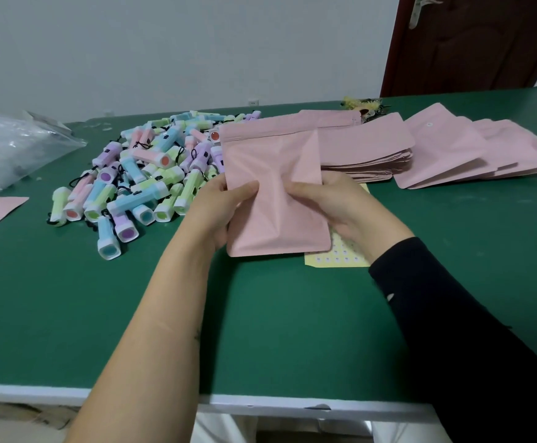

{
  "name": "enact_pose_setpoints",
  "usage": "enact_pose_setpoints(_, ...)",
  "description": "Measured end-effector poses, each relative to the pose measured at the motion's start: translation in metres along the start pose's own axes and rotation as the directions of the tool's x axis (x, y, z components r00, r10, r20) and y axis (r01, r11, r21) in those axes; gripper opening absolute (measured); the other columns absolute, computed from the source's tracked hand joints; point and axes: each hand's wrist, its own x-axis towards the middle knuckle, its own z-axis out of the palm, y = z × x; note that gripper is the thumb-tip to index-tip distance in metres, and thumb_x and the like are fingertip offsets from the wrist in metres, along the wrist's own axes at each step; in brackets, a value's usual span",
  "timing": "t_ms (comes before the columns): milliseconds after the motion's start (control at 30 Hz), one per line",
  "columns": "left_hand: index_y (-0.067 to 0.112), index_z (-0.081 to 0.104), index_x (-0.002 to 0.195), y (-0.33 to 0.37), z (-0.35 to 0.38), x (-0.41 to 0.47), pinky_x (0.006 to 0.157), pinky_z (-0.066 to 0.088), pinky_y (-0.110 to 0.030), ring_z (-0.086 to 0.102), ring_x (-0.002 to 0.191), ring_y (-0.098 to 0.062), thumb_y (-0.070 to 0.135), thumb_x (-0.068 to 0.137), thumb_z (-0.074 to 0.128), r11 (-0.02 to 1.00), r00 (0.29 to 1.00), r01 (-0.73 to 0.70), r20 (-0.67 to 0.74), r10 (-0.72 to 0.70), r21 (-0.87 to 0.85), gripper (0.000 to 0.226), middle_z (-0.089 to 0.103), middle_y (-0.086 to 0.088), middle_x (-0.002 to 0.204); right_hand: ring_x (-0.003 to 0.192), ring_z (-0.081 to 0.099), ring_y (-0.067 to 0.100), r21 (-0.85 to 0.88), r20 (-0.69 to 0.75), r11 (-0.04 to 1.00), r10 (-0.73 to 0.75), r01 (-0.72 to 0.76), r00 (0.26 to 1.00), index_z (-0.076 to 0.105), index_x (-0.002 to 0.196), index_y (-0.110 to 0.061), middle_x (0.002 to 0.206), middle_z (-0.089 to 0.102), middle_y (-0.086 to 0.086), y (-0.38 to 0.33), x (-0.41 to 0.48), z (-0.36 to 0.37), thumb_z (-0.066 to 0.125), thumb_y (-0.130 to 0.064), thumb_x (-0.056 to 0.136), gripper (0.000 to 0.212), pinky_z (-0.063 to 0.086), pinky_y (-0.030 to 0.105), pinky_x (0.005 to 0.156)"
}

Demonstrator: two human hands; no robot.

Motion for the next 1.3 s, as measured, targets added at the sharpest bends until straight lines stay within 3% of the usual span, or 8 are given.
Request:
enact_pose_setpoints(233, 0.009, 0.061, 0.121, 0.0, 0.002, -0.005, 0.072, 0.058, -0.031, 0.072, 0.09, -0.022, 0.006, 0.086, 0.07, 0.996, 0.982, 0.079, 0.169, -0.084, 0.039, 0.037, 0.072, -0.009, 0.112, 0.083, 0.073, 0.019, 0.02, -0.141, 0.999, -0.045, 0.048, 0.989, 0.072, 0.09, -0.017, 0.09, 0.077, -0.001, 0.009, 0.01, -0.001, 0.078, -0.014, 0.08, 0.013, 0.061, 0.037, 0.074)
enact_pose_setpoints(400, 0.014, 0.061, 0.121, -0.002, 0.0, 0.001, 0.077, 0.059, -0.038, 0.071, 0.085, -0.025, 0.005, 0.087, 0.07, 0.999, 0.997, 0.044, -0.071, -0.042, 0.025, 0.036, 0.073, -0.008, 0.106, 0.087, 0.073, 0.024, -0.048, 0.09, 0.992, 0.118, -0.114, 0.989, 0.07, 0.1, -0.016, 0.097, 0.076, 0.005, 0.011, 0.005, -0.007, 0.078, -0.012, 0.079, 0.023, 0.06, 0.046, 0.077)
enact_pose_setpoints(600, 0.02, 0.059, 0.126, -0.006, -0.004, 0.005, 0.084, 0.057, -0.04, 0.069, 0.093, -0.024, 0.011, 0.089, 0.068, 0.986, 0.985, -0.013, -0.165, 0.042, 0.169, 0.039, 0.071, -0.004, 0.11, 0.08, 0.07, 0.02, -0.09, 0.003, 0.996, 0.008, -0.008, 1.0, 0.069, 0.105, -0.015, 0.101, 0.074, 0.005, 0.004, -0.003, -0.004, 0.065, -0.015, 0.091, 0.014, 0.06, 0.036, 0.064)
enact_pose_setpoints(700, 0.017, 0.054, 0.133, -0.009, -0.013, 0.008, 0.078, 0.049, -0.028, 0.062, 0.103, -0.022, 0.015, 0.089, 0.064, 0.873, 0.942, -0.044, -0.272, 0.199, 0.486, 0.045, 0.064, -0.003, 0.124, 0.082, 0.067, 0.01, -0.209, -0.126, 0.977, -0.065, 0.038, 0.99, 0.066, 0.114, -0.019, 0.103, 0.072, 0.0, -0.002, -0.001, -0.022, 0.061, -0.016, 0.092, 0.023, 0.055, 0.029, 0.074)
enact_pose_setpoints(833, 0.014, 0.033, 0.15, -0.013, -0.009, 0.007, 0.105, 0.035, -0.041, 0.038, 0.136, -0.03, 0.021, 0.092, 0.062, 0.654, 0.881, 0.071, -0.355, 0.313, 0.753, 0.065, 0.042, -0.011, 0.148, 0.086, 0.065, 0.008, -0.439, -0.196, 0.896, -0.164, 0.063, 0.967, 0.066, 0.115, -0.018, 0.102, 0.07, -0.007, 0.004, 0.001, -0.053, 0.051, -0.007, 0.096, 0.027, 0.053, 0.022, 0.072)
enact_pose_setpoints(1000, 0.015, 0.059, 0.131, -0.011, 0.024, -0.003, 0.107, 0.025, -0.031, 0.042, 0.13, -0.028, 0.014, 0.093, 0.057, 0.387, 0.835, -0.288, 0.032, 0.549, 0.876, 0.038, 0.057, -0.006, 0.137, 0.089, 0.066, 0.02, -0.745, -0.129, 0.662, -0.261, 0.08, 0.957, 0.069, 0.108, -0.025, 0.105, 0.068, -0.009, 0.013, -0.003, -0.081, 0.052, -0.016, 0.097, 0.023, 0.042, 0.013, 0.06)
enact_pose_setpoints(1133, 0.018, 0.061, 0.13, -0.021, 0.07, -0.016, 0.114, 0.028, -0.035, 0.039, 0.137, -0.022, 0.024, 0.095, 0.059, 0.322, 0.841, -0.516, 0.397, 0.367, 0.794, 0.035, 0.057, 0.001, 0.139, 0.094, 0.058, 0.011, -0.81, -0.068, 0.579, -0.252, 0.094, 0.965, 0.072, 0.104, -0.024, 0.111, 0.068, -0.007, 0.016, -0.009, -0.097, 0.054, -0.016, 0.097, 0.021, 0.04, 0.019, 0.075)
enact_pose_setpoints(1300, 0.026, 0.048, 0.143, -0.027, 0.094, -0.008, 0.111, 0.036, -0.037, 0.042, 0.137, -0.02, 0.036, 0.098, 0.054, 0.31, 0.887, -0.461, 0.43, 0.167, 0.832, 0.047, 0.049, 0.003, 0.147, 0.101, 0.056, 0.003, -0.783, 0.02, 0.616, -0.113, 0.086, 0.993, 0.068, 0.118, -0.023, 0.119, 0.067, -0.008, 0.017, -0.02, -0.109, 0.069, -0.018, 0.087, 0.032, 0.037, 0.018, 0.089)
